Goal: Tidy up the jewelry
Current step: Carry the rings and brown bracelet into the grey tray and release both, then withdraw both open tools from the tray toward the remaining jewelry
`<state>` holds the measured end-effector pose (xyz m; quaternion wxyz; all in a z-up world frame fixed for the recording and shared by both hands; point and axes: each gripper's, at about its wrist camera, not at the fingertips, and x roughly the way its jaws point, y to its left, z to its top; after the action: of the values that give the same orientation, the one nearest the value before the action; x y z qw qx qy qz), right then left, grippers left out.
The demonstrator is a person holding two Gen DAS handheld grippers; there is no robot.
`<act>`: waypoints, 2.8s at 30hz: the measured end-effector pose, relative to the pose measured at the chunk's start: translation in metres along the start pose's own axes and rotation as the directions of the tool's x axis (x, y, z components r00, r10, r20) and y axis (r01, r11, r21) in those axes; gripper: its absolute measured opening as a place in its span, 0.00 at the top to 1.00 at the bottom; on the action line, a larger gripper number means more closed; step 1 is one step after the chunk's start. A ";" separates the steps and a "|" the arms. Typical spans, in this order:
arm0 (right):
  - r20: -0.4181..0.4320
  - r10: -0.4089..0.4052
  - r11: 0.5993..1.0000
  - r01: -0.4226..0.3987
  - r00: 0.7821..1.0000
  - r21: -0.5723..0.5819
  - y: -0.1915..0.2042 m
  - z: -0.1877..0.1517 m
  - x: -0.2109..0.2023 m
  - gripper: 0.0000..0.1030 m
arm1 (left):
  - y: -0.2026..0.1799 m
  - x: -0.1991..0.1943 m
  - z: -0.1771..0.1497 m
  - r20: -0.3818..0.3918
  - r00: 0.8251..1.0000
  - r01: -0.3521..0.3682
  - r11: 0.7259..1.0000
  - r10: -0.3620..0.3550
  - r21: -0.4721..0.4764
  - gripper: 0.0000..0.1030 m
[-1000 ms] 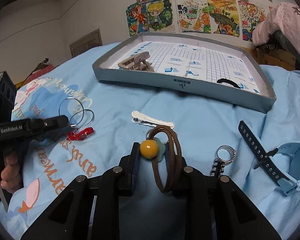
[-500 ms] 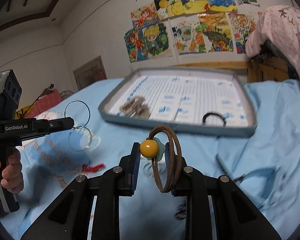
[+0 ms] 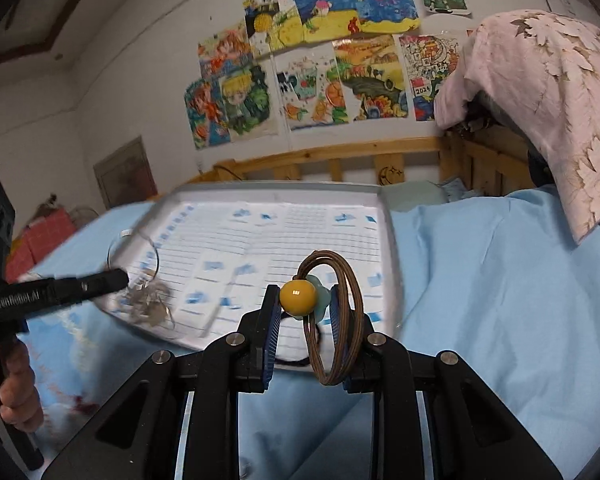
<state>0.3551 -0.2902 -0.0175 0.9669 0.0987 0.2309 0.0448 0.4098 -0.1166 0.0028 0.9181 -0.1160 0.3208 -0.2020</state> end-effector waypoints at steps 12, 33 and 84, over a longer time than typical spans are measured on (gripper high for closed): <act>-0.123 -0.041 0.998 0.035 0.992 -0.054 0.003 -0.012 0.044 0.78 | 0.012 0.043 -0.015 -0.072 0.996 -0.046 0.999 0.045 -0.016 0.97; -0.025 -0.062 0.998 0.061 0.998 -0.011 -0.002 0.001 0.003 0.46 | 0.006 -0.015 -0.010 -0.025 0.998 -0.063 0.998 0.062 -0.025 0.94; 0.137 -0.132 0.990 0.137 0.982 -0.028 0.083 -0.108 -0.228 0.01 | 0.058 -0.219 -0.158 0.092 0.962 -0.263 0.961 0.256 0.085 0.00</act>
<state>0.1001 -0.2208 0.0054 0.9828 0.0678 0.1704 -0.0234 0.1706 0.0190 -0.0200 0.9533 -0.0364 0.2859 -0.0903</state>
